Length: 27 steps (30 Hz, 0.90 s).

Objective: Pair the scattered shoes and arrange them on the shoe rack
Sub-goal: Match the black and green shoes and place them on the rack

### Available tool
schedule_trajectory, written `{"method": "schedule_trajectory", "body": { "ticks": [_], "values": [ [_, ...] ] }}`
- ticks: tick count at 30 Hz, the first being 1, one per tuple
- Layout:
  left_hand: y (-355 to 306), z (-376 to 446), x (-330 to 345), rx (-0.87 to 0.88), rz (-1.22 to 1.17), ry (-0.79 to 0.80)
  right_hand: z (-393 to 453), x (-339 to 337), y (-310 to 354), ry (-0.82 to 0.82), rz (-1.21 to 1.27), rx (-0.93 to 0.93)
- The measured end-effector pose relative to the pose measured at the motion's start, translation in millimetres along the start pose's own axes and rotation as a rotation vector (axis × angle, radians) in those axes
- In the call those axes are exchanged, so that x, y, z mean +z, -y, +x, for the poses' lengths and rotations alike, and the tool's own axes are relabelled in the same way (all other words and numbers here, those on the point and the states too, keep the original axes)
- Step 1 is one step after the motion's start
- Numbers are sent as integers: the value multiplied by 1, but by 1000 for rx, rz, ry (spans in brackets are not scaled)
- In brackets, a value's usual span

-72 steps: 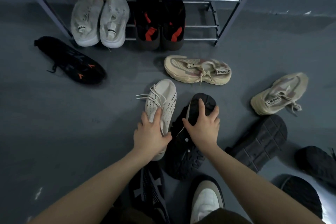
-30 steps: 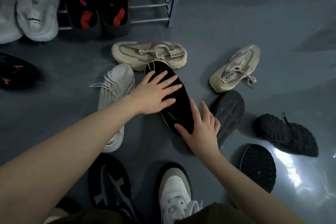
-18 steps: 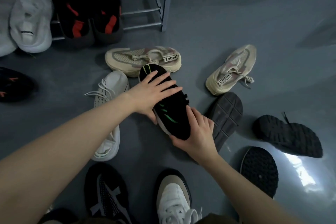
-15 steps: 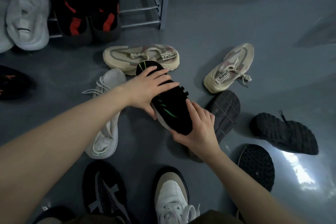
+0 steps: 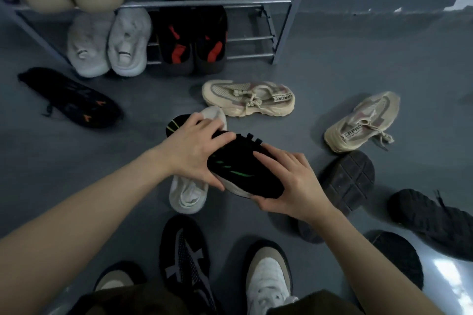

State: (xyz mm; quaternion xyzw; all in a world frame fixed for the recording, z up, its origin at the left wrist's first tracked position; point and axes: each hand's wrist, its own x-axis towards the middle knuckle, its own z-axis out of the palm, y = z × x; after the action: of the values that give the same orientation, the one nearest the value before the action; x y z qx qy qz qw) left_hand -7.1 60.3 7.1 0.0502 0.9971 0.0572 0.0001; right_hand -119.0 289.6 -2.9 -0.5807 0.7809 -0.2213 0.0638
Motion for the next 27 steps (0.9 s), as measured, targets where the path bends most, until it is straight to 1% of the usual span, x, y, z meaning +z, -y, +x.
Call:
{"method": "schedule_trajectory", "body": {
  "ticks": [3, 7, 9, 11, 13, 15, 19, 22, 25, 27],
  "values": [
    [1, -41, 0, -113, 6, -4, 17, 10, 16, 53, 18, -91],
    [5, -85, -1, -247, 40, -41, 41, 21, 35, 85, -1, -208],
    [9, -102, -1, -326, 58, -84, 49, 26, 42, 70, -5, -221],
    [11, -120, 0, -428, 71, -141, 57, 34, 50, 52, 19, -184],
    [8, -137, 3, -555, 70, -185, 66, 45, 61, 30, 25, -162],
    [3, -150, 5, -723, 36, -212, 77, 59, 77, 6, 49, -156],
    [-6, -177, 1, -1067, -30, -189, 100, 90, 118, -23, 191, -210],
    [-1, -202, 0, -1214, -59, -210, 117, 114, 150, 53, 298, -245],
    [6, -225, 5, -1305, -47, -197, 130, 139, 177, 144, 414, -217],
    [10, -241, 11, -1347, -55, -168, 137, 154, 189, 191, 444, -225]
  ]
}}
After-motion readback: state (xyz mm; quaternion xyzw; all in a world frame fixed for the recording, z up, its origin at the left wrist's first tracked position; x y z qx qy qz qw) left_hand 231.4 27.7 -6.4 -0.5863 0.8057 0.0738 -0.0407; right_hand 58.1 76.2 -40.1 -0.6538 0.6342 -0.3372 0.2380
